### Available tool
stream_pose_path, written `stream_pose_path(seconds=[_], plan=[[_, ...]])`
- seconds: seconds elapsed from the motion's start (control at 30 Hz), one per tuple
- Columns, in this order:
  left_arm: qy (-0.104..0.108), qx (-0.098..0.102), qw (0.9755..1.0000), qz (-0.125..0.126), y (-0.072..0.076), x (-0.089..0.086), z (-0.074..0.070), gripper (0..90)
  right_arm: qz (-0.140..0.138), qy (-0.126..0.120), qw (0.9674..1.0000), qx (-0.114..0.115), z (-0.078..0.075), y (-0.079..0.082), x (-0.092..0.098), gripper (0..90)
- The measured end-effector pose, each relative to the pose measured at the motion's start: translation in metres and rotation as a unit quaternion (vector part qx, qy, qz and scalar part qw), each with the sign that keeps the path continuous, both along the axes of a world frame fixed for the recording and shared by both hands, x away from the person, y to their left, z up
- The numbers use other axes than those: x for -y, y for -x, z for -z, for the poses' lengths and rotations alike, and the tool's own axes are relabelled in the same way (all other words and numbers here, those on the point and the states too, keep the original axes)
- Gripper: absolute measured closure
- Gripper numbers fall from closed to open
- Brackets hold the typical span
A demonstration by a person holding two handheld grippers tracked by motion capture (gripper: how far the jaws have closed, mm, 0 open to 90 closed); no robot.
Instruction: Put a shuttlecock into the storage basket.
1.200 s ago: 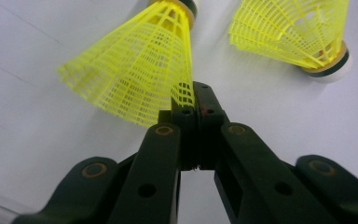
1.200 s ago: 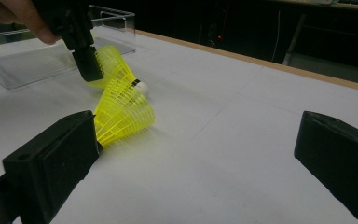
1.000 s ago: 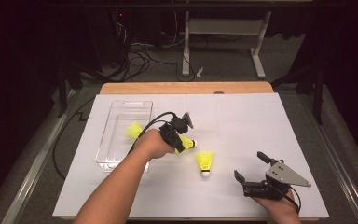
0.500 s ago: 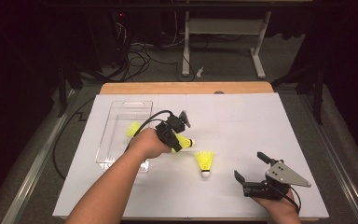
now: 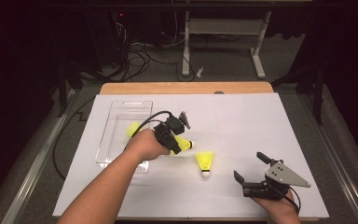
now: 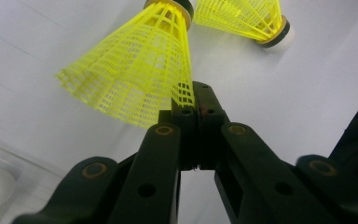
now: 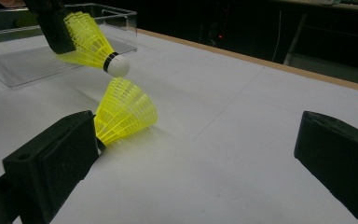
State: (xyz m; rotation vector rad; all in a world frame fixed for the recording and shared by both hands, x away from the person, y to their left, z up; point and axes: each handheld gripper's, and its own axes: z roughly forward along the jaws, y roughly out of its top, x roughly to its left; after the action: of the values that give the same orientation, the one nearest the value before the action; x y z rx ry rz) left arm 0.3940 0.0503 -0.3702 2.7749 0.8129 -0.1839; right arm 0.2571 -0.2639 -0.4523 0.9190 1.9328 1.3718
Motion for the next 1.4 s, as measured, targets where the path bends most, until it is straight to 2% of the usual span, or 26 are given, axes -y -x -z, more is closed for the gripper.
stream_pose_path(seconds=[0.37, 0.47, 0.53, 0.73, 0.77, 1.4], plan=[[0.01, 0.003, 0.9998, -0.014, 0.003, -0.012, -0.015, 89.1, 0.002, -0.001, 1.0, -0.001, 0.0, 0.0, 0.0, 0.3], [0.004, 0.006, 0.9999, -0.015, 0.003, -0.016, -0.018, 89.1, 0.002, -0.001, 1.0, -0.001, 0.0, 0.0, 0.0, 0.3], [0.008, 0.003, 0.9998, -0.018, 0.003, -0.019, -0.021, 89.0, 0.001, -0.001, 1.0, -0.001, 0.0, 0.0, 0.0, 0.3], [0.005, 0.01, 0.9997, -0.024, 0.003, -0.028, -0.027, 89.0, 0.001, -0.001, 1.0, -0.001, 0.0, 0.0, 0.0, 0.3], [0.003, 0.016, 0.9995, -0.025, 0.003, -0.03, -0.028, 89.0, 0.001, -0.001, 1.0, -0.001, 0.0, 0.0, 0.0, 0.3], [0.0, 0.012, 0.9989, -0.045, 0.002, -0.057, -0.037, 89.0, 0.001, -0.001, 1.0, 0.0, 0.0, 0.001, 0.0, 0.3]])
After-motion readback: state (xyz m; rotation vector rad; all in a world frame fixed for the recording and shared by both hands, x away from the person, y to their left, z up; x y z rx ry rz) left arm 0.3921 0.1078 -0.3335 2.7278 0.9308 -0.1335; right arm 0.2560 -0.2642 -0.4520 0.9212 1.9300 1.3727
